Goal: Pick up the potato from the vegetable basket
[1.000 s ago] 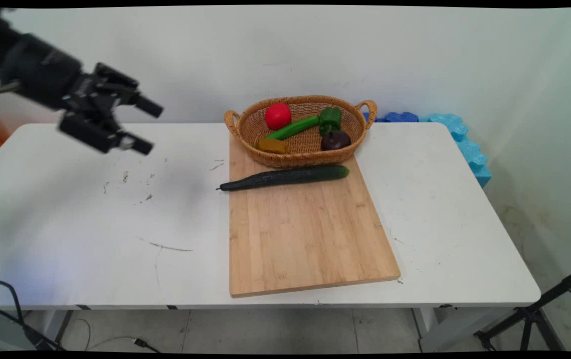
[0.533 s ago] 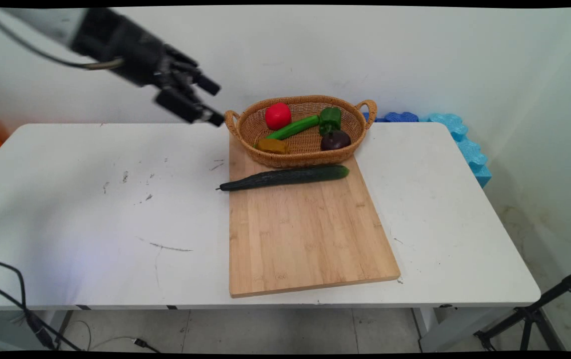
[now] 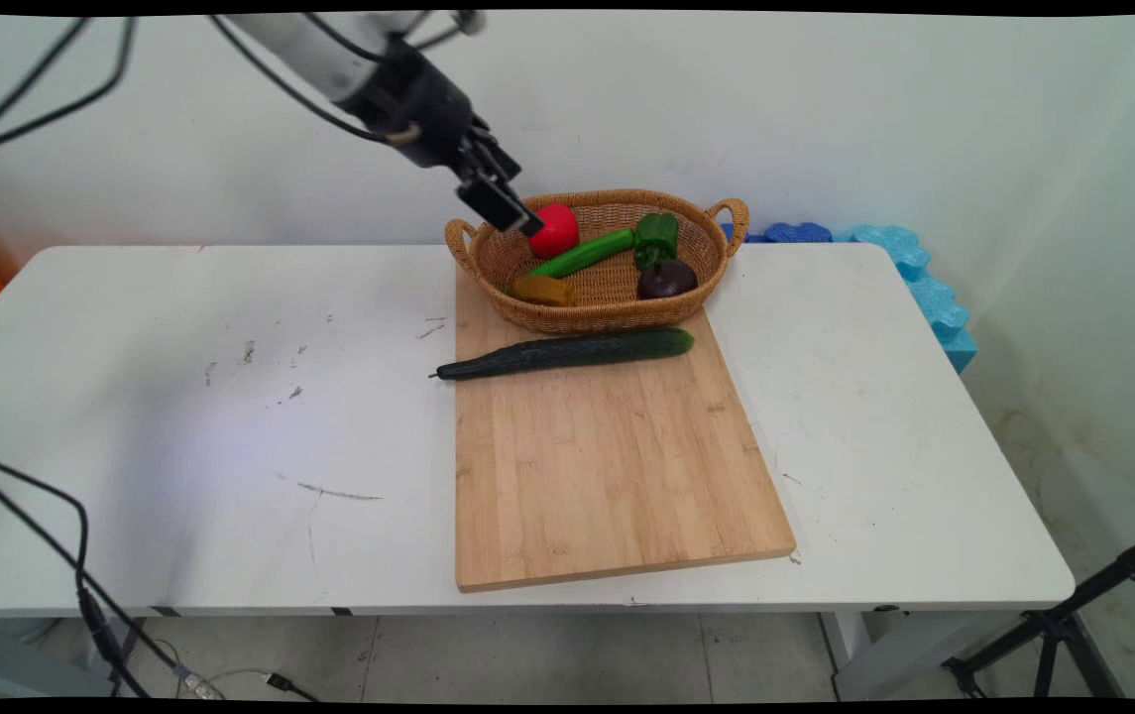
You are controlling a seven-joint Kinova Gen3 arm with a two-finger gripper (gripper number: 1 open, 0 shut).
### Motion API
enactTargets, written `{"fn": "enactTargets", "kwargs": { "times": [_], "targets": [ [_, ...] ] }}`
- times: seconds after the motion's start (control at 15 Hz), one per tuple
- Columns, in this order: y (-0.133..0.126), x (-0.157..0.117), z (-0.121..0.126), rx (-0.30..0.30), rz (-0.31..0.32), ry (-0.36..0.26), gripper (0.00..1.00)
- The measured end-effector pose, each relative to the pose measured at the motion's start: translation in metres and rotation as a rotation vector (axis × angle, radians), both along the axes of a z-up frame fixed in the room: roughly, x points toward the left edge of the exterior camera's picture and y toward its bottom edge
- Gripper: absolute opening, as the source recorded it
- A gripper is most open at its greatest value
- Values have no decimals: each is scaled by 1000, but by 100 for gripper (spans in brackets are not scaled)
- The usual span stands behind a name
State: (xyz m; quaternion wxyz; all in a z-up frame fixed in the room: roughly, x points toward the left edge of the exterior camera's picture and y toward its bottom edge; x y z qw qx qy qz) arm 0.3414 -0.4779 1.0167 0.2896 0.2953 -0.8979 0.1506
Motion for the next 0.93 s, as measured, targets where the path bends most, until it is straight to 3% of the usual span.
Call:
{"fn": "enactTargets", "kwargs": {
  "times": [0.47,0.93],
  "targets": [
    [-72,-22,-64,23,18,-128,100],
    [-113,-33,-119,87,6,-192,100]
  ]
}}
